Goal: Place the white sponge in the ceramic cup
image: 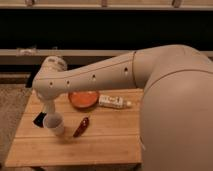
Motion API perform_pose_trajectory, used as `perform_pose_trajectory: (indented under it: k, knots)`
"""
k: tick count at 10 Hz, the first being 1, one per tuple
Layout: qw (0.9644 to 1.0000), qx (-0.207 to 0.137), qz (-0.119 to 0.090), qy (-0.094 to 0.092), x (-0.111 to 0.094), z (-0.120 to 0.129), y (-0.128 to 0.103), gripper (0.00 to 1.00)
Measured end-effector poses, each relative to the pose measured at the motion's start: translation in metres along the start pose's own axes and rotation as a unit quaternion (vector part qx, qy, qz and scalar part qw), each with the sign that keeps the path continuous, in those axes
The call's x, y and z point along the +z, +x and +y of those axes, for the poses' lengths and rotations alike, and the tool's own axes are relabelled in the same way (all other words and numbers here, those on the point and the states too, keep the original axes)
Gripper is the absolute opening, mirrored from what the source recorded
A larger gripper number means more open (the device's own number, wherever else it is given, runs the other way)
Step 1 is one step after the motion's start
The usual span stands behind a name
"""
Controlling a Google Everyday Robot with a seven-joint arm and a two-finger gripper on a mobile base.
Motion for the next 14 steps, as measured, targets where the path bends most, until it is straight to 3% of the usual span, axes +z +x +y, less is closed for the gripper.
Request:
perform_pose_trajectory:
  k: [6,9,13,14]
  knots:
    - [0.9988,-0.039,0.029,-0.002,0.020,0.015,0.027,0.01]
    - [0.9980,-0.045,0.046,0.004,0.033,0.014,0.035,0.27]
    - [0.9969,-0.045,0.063,0.014,0.050,0.010,0.040,0.69]
    - [0.9969,-0.044,0.063,0.016,0.051,0.007,0.039,0.75]
